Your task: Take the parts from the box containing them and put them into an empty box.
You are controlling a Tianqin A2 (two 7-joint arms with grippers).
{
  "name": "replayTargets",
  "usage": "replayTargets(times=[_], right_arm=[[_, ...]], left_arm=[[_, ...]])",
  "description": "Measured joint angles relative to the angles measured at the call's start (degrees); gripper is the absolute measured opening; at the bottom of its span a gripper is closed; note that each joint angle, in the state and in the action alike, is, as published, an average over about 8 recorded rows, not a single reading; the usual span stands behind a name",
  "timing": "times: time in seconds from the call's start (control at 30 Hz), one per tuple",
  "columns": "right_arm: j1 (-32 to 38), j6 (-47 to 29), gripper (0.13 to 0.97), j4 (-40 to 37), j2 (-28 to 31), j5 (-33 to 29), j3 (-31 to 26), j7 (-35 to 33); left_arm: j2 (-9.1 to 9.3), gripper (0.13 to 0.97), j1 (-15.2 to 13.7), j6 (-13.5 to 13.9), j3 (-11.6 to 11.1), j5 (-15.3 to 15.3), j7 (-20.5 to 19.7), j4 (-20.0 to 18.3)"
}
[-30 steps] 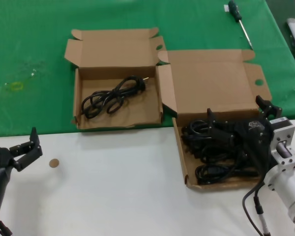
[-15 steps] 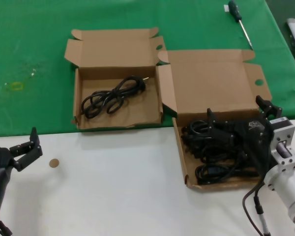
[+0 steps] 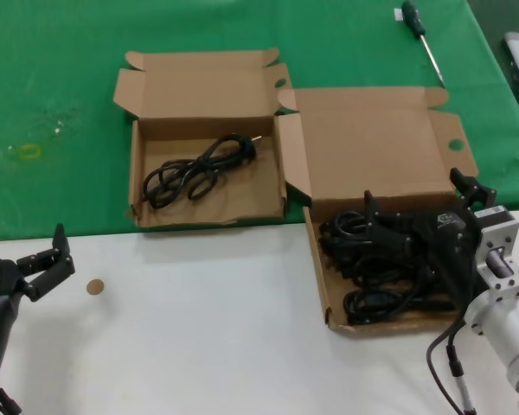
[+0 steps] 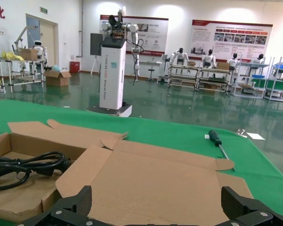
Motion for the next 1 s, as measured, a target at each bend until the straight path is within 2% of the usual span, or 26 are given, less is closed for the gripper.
replayTargets(times=[1.0], right_arm=[[0.0, 0.0, 0.966, 0.0, 0.0, 0.0, 0.0, 0.0]], left_arm=[[0.00, 0.966, 0.0, 0.0, 0.0, 0.0, 0.0, 0.0]])
